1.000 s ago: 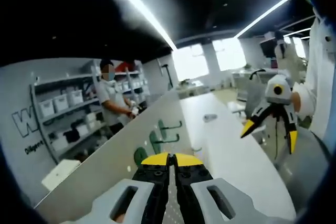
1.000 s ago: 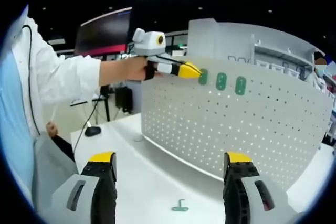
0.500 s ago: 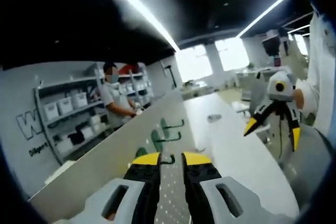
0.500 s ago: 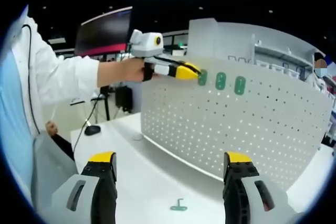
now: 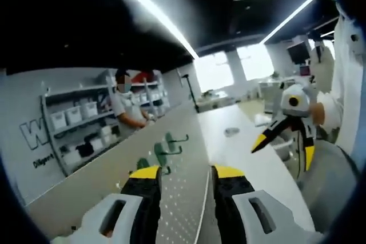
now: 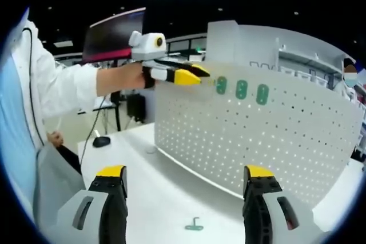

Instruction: Insert the hook assembly into the mounting plate slot until the hook locks in place.

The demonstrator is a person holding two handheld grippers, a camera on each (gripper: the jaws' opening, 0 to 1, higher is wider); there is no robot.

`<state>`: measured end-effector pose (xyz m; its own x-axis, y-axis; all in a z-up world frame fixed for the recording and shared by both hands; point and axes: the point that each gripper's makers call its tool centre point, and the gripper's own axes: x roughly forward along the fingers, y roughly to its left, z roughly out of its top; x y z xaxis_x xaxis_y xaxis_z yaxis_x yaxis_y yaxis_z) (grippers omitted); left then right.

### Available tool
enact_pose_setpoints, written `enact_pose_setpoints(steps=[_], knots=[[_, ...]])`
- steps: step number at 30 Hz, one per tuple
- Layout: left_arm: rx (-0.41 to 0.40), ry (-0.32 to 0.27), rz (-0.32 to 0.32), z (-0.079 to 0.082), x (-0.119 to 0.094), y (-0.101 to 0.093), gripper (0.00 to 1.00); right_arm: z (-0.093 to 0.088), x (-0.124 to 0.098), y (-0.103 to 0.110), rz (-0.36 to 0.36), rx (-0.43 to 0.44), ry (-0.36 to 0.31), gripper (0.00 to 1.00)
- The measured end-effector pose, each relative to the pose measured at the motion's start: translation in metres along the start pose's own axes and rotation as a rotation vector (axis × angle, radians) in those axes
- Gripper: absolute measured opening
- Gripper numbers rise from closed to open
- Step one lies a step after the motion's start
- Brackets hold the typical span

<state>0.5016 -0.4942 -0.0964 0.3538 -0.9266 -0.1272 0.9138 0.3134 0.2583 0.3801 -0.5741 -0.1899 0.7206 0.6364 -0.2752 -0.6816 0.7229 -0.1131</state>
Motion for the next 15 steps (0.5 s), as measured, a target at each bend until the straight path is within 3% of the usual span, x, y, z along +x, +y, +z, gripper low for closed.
enact_pose_setpoints(steps=[15], knots=[[-0.059, -0.007, 0.022, -0.015, -0.032, -0.052, 0.45, -0.010, -0.010, -0.005, -0.011, 0.013, 0.016, 0.83]])
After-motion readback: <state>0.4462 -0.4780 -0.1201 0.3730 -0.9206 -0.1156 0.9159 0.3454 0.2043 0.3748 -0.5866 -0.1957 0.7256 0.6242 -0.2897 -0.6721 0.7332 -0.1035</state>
